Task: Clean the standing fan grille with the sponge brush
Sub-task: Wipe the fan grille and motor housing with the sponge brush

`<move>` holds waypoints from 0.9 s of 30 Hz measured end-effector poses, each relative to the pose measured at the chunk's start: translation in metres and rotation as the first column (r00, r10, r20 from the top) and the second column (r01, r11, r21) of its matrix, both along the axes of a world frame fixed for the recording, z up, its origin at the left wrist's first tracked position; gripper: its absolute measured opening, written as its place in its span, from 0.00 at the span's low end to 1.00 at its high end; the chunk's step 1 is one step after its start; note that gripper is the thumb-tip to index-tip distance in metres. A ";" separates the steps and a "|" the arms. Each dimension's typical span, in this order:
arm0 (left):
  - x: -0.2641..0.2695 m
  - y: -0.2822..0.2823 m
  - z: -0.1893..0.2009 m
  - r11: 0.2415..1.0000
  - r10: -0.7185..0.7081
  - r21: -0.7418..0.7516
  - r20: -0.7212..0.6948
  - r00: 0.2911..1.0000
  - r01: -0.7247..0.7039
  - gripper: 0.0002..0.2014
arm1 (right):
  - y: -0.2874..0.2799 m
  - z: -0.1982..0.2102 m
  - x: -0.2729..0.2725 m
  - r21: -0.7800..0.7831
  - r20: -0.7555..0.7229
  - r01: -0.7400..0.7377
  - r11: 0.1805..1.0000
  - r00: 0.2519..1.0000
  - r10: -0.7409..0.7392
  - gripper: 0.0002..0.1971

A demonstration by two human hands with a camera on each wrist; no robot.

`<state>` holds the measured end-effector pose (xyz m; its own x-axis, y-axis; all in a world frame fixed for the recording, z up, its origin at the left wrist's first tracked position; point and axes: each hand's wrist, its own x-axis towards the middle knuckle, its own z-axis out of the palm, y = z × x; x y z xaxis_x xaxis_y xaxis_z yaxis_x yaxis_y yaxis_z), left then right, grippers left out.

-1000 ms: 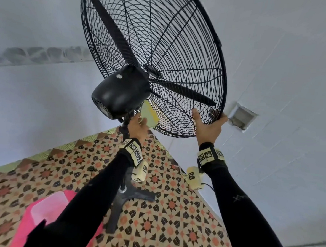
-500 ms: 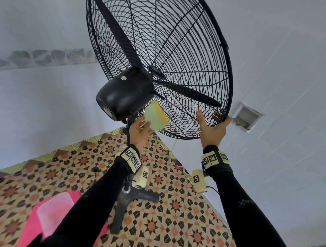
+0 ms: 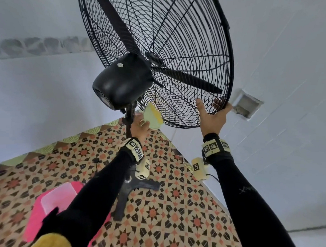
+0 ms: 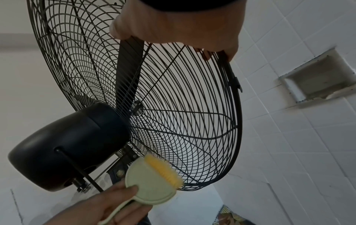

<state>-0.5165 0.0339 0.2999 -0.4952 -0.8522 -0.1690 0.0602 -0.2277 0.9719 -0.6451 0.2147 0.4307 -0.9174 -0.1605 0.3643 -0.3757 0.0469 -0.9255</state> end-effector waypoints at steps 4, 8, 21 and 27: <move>-0.012 0.020 0.014 0.994 -0.109 0.004 -0.013 0.994 0.109 0.18 | 0.003 -0.003 0.001 0.011 0.015 -0.001 1.000 1.000 0.001 0.43; 0.002 0.014 0.010 0.976 -0.213 -0.044 -0.039 0.976 0.211 0.17 | -0.001 0.000 0.005 -0.011 0.019 0.009 1.000 1.000 -0.009 0.42; 0.001 0.011 0.008 0.965 -0.260 -0.052 -0.055 0.964 0.257 0.16 | -0.001 0.000 0.009 -0.034 0.041 0.034 0.999 0.999 -0.032 0.52; -0.013 0.018 0.011 0.998 -0.060 0.004 0.018 0.998 0.060 0.21 | 0.002 -0.001 0.009 0.010 0.050 0.019 1.000 0.999 -0.020 0.52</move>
